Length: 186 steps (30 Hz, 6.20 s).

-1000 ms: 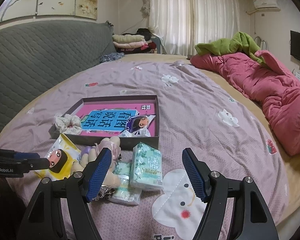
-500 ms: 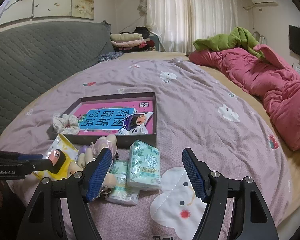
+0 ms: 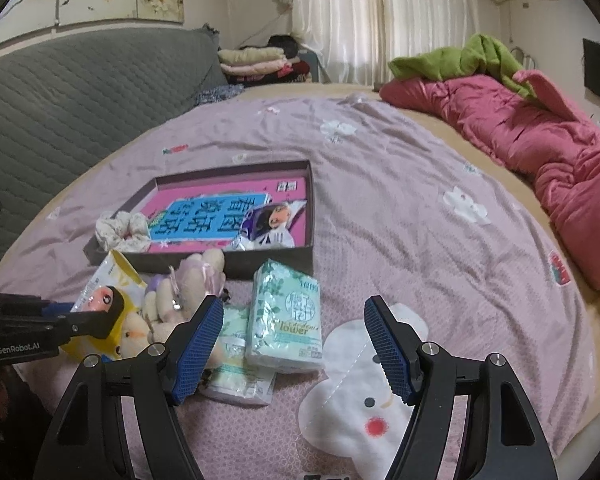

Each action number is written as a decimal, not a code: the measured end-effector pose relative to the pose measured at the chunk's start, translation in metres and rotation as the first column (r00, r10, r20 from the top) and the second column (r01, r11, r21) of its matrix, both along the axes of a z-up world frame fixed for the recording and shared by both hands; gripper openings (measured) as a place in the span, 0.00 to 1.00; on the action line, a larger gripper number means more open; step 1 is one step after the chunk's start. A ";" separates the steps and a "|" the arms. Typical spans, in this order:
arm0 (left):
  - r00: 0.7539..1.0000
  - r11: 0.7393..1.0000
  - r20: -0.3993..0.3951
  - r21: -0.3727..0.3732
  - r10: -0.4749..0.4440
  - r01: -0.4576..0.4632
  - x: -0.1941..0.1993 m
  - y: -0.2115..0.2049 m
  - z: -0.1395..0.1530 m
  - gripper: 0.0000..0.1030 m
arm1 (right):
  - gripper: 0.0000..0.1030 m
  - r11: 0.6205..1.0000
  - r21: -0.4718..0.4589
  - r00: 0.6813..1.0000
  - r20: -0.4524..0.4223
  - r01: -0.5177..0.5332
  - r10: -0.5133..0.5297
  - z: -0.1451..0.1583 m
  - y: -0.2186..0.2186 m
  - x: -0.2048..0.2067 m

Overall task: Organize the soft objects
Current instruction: 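Grasp the white cartoon packet with the left tool while the right grasps the tissue pack, then carry the white packet with the left tool while the right carries the tissue pack toward the box, then lower the white packet into the box with the left tool while the right lowers the tissue pack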

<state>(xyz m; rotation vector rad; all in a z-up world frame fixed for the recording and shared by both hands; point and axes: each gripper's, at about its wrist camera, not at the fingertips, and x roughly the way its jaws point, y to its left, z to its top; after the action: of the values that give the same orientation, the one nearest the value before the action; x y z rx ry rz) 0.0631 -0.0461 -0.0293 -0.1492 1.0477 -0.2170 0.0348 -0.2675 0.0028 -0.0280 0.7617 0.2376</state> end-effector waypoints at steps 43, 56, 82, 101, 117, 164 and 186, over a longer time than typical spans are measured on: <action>0.996 0.997 -0.039 0.007 0.078 -0.078 0.018 0.004 -0.018 0.14 | 0.45 0.984 0.175 0.995 -0.076 -0.044 0.058 -0.038 -0.012 0.037; 0.995 0.996 0.042 -0.012 0.086 -0.085 0.009 0.009 0.011 0.14 | 0.45 0.986 0.154 0.998 0.009 -0.058 0.057 -0.019 -0.012 0.029; 0.975 0.984 0.152 -0.091 0.165 -0.152 0.017 0.045 0.042 0.14 | 0.45 0.985 0.139 0.989 0.120 -0.106 0.090 0.032 0.040 0.022; 0.956 0.968 0.213 -0.190 0.201 -0.162 0.055 0.078 0.054 0.14 | 0.45 0.995 0.085 0.994 0.100 -0.045 0.037 0.047 0.063 0.052; 0.960 0.953 0.159 -0.237 0.230 -0.189 0.083 0.103 0.031 0.14 | 0.45 0.998 0.029 0.994 0.095 -0.054 0.051 0.052 0.124 0.088; 0.978 0.911 0.031 -0.371 0.205 -0.180 0.133 0.107 -0.038 0.17 | 0.46 0.983 -0.176 0.984 -0.180 -0.045 0.013 -0.030 0.164 0.151; 0.988 0.939 -0.016 -0.309 0.155 -0.152 0.136 0.095 -0.041 0.16 | 0.46 0.974 -0.214 0.958 -0.286 -0.079 0.015 -0.054 0.173 0.155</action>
<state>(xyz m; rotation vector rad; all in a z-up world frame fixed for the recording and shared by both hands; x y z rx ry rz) 0.1995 0.0489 -0.0698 -0.5125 0.9833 -0.2390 0.1903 -0.0942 -0.0511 -0.2298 1.0716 0.2021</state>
